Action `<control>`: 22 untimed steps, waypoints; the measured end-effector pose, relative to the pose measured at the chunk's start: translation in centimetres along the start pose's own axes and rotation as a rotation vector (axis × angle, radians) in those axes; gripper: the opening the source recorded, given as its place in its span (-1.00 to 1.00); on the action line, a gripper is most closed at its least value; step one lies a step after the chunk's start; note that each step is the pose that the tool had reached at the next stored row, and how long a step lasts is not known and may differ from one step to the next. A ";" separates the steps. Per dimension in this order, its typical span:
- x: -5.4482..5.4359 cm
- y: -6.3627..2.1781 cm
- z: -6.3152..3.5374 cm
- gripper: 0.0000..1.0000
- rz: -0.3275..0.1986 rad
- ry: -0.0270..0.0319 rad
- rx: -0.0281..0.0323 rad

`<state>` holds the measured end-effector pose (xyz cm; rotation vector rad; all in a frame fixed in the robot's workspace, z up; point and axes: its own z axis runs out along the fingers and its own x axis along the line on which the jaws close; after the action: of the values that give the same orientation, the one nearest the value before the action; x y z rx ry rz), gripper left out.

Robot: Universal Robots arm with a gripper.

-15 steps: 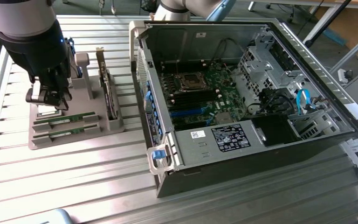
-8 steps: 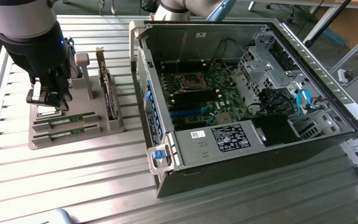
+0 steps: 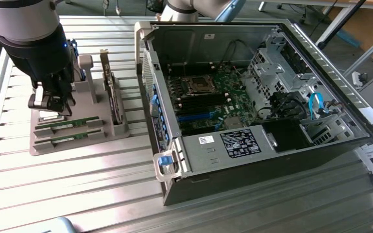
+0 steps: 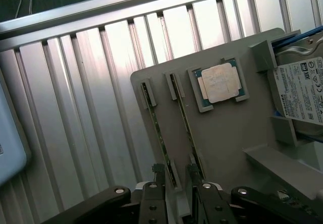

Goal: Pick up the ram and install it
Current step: 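Pick up the ram and move it above insertion slot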

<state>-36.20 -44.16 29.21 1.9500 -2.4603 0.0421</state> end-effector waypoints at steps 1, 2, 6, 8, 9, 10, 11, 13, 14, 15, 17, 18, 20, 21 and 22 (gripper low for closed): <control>0.0 0.00 0.02 -0.40 0.000 -0.0001 0.0001; 0.0 0.00 0.02 -0.40 0.000 -0.0001 0.0001; 0.0 0.00 0.07 -0.40 0.000 -0.0002 0.0001; 0.0 0.00 0.10 -0.40 0.000 -0.0001 0.0001; 0.0 0.00 0.12 -0.40 0.000 -0.0002 0.0001; 0.0 0.00 0.14 -0.40 0.000 -0.0001 0.0001; 0.0 0.00 0.17 -0.40 -0.001 -0.0001 0.0001; 0.0 0.00 0.22 -0.40 -0.009 -0.0003 0.0002; 0.0 0.00 0.23 -0.40 -0.015 -0.0004 0.0003; 0.0 0.00 0.24 -0.40 -0.022 -0.0004 0.0005; 0.0 0.00 0.27 -0.40 -0.040 -0.0008 0.0008; 0.0 0.00 0.28 -0.40 -0.049 -0.0010 0.0009; 0.0 0.01 0.31 -0.40 -0.067 -0.0014 0.0013; 0.0 0.00 0.32 -0.40 -0.076 -0.0015 0.0015; 0.0 0.00 0.33 -0.40 -0.087 -0.0017 0.0017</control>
<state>-36.20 -44.19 28.88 2.0555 -2.3744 0.0424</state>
